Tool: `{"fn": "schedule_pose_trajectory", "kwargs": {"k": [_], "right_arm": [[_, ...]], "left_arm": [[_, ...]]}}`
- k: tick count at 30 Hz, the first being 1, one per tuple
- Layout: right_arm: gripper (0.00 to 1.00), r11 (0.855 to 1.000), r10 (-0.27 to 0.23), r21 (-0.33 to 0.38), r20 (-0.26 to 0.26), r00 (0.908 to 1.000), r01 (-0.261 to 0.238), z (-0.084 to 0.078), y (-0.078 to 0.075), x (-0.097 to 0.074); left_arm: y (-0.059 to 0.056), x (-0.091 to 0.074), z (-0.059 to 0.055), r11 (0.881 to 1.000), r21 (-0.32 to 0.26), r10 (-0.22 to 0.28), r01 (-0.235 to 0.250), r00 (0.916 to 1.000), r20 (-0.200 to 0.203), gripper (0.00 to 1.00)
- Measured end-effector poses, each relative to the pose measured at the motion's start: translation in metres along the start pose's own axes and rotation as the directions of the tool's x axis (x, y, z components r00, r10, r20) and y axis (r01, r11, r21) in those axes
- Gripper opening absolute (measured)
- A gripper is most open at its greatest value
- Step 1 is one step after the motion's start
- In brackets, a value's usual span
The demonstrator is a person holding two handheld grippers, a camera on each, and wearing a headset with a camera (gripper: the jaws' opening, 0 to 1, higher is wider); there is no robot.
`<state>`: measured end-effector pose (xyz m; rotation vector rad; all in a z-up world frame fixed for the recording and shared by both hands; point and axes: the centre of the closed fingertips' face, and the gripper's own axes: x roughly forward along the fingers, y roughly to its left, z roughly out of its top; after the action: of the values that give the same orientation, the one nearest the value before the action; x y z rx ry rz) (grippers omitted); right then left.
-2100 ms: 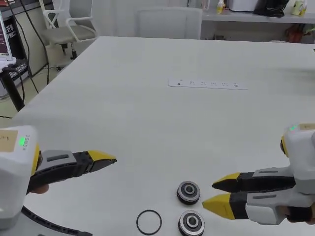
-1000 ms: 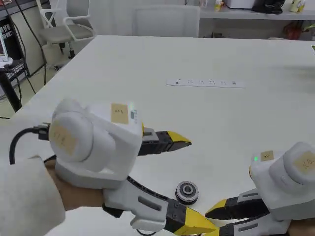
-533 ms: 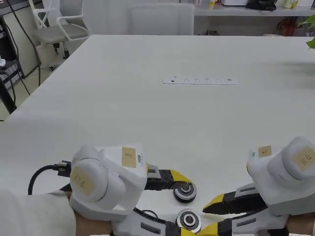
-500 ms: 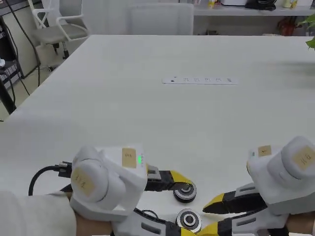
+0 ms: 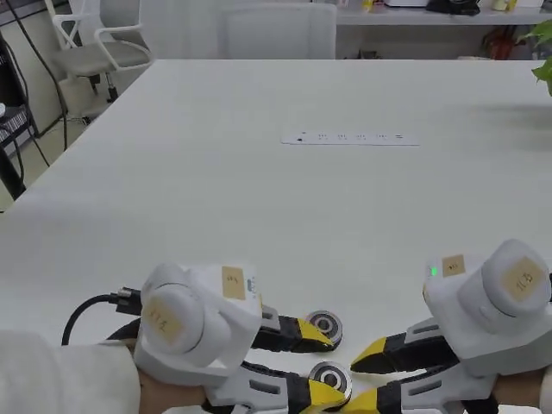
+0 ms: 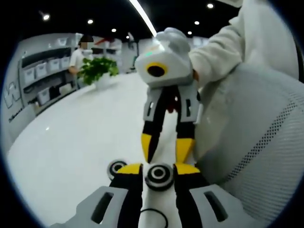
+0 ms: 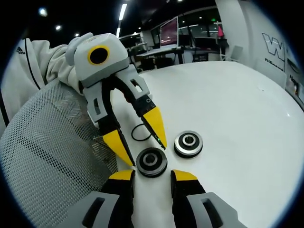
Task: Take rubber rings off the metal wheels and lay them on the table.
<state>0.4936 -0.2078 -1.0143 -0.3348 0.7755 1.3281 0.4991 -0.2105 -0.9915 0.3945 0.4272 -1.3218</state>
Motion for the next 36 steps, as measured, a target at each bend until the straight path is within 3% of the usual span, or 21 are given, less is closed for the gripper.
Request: {"fn": "schedule_pose_trajectory", "kwargs": {"k": [4,9,12,16,29,36], "right_arm": [[0.25,1.0,0.002,-0.015,-0.007,1.0,-0.002,-0.0008,0.0011,0.0017],[0.22,0.999,0.001,-0.043,-0.02,0.9998,-0.002,-0.0033,0.0014,0.0042],[0.21,0.999,0.006,-0.052,-0.024,0.9997,-0.008,-0.0041,0.0021,0.0056],[0.2,0.999,0.004,-0.044,-0.026,0.9997,-0.005,-0.0055,0.0009,0.006],[0.16,0.989,-0.005,-0.15,-0.039,0.9992,-0.001,-0.0061,0.0003,0.0043],[0.05,0.985,-0.006,-0.171,-0.048,0.9988,-0.002,-0.0082,-0.0002,0.0024]], "left_arm": [[0.0007,0.0013,-0.0048,1.0,0.028,0.006,-0.005,0.9997,-0.025,0.22],[0.0035,0.0016,-0.0114,1.0,0.021,0.013,-0.012,0.9985,-0.054,0.18],[0.0025,0.0024,-0.0115,1.0,0.002,0.002,-0.002,0.9988,-0.048,0.16],[0.0018,0.0031,-0.0118,1.0,0.023,-0.004,0.005,0.9987,-0.051,0.15],[0.0018,0.0025,-0.0115,1.0,0.028,-0.005,0.006,0.9991,-0.042,0.14],[0.0024,0.0016,-0.0118,1.0,0.024,-0.001,0.002,0.9991,-0.043,0.14]]}}
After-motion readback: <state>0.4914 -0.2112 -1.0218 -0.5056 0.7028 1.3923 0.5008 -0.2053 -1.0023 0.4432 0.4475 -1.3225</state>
